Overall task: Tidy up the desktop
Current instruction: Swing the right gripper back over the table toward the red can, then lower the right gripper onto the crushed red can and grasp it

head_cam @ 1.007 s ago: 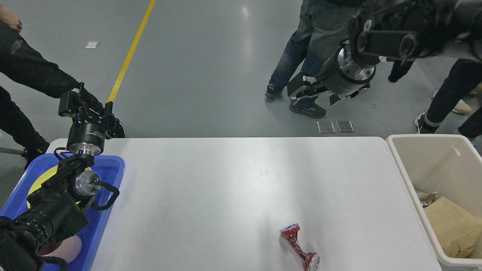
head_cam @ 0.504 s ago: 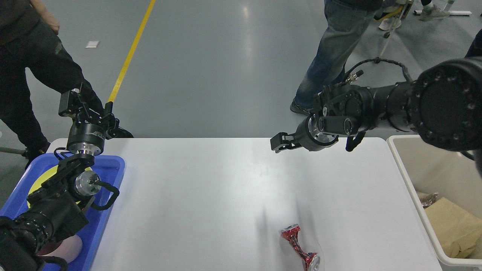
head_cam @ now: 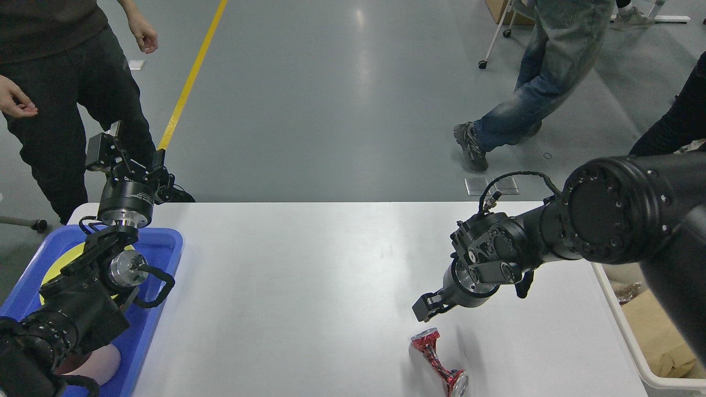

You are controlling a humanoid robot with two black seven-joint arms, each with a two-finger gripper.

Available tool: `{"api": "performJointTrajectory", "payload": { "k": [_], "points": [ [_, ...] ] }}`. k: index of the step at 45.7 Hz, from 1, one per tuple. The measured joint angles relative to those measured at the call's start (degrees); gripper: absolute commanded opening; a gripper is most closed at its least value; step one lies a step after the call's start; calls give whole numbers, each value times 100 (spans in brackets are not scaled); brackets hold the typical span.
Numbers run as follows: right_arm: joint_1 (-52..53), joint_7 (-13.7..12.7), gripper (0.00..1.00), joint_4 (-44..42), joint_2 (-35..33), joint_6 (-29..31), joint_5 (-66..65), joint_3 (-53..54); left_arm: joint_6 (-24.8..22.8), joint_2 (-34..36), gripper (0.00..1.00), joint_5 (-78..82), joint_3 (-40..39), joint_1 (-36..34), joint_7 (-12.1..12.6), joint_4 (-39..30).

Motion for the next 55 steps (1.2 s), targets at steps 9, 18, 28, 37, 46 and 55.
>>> {"api": "performJointTrajectory", "payload": {
  "k": [9, 18, 28, 37, 46, 55],
  "points": [
    [-55, 17, 100, 217, 74, 0, -197, 13, 0, -3, 96, 0, 0, 0, 0, 0],
    [-151, 20, 100, 303, 56, 0, -202, 14, 0, -5, 96, 0, 0, 0, 0, 0],
    [-372, 13, 100, 288, 19, 0, -202, 9, 0, -4, 96, -2, 0, 0, 0, 0],
    [-609, 0, 100, 229, 10, -1, -202, 21, 0, 0, 96, -2, -1, 0, 0, 0],
    [-906, -7, 100, 22, 9, -7, -193, 137, 0, 0, 96, -2, -5, 0, 0, 0],
    [-1097, -16, 98, -86, 9, -44, -192, 278, 0, 0, 96, -2, -5, 0, 0, 0]
  ]
}}
